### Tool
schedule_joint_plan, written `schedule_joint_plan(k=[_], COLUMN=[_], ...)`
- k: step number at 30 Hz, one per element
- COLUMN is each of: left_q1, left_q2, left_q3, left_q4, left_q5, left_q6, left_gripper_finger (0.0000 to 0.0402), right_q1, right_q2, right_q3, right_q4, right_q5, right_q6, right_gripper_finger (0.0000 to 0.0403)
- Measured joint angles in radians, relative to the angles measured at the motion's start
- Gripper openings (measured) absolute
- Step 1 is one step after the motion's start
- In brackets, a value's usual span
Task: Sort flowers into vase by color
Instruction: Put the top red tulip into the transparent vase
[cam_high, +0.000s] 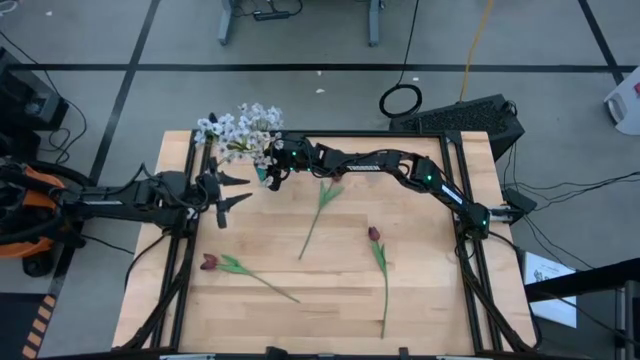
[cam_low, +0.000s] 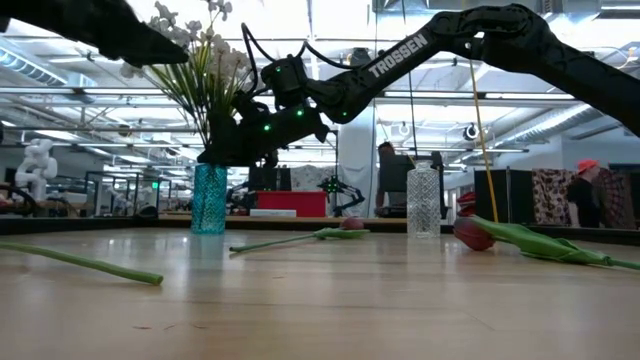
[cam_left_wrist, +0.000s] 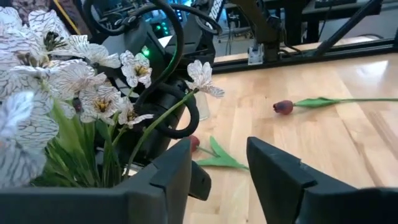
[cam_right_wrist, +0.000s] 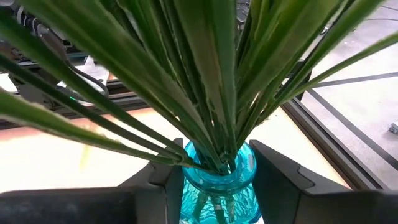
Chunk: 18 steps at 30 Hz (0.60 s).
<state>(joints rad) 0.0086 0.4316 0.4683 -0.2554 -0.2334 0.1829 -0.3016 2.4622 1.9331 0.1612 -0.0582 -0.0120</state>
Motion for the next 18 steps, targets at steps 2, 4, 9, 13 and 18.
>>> schedule_joint_plan(k=[2,4,9,13,18], left_q1=[0.0,0.0,0.0,0.0,0.0], left_q2=[0.0,0.0,0.0,0.0,0.0], left_q3=[0.0,0.0,0.0,0.0,0.0], left_q4=[-0.003,-0.016,-0.046,-0.049,-0.05], left_q5=[0.021,0.059,0.089,0.092,0.092], left_q6=[0.006,0.013,0.019,0.044,0.061], left_gripper_finger=[0.0177,0.0189,0.02,0.0187,0.0156], right_q1=[0.0,0.0,0.0,0.0,0.0], right_q2=[0.0,0.0,0.0,0.0,0.0], right_q3=[0.0,0.0,0.0,0.0,-0.001], right_q4=[0.0,0.0,0.0,0.003,0.011], right_q5=[0.0,0.0,0.0,0.0,0.0], right_q6=[0.0,0.0,0.0,0.0,-0.001], right_gripper_finger=[0.0142,0.0142,0.0142,0.0142,0.0142])
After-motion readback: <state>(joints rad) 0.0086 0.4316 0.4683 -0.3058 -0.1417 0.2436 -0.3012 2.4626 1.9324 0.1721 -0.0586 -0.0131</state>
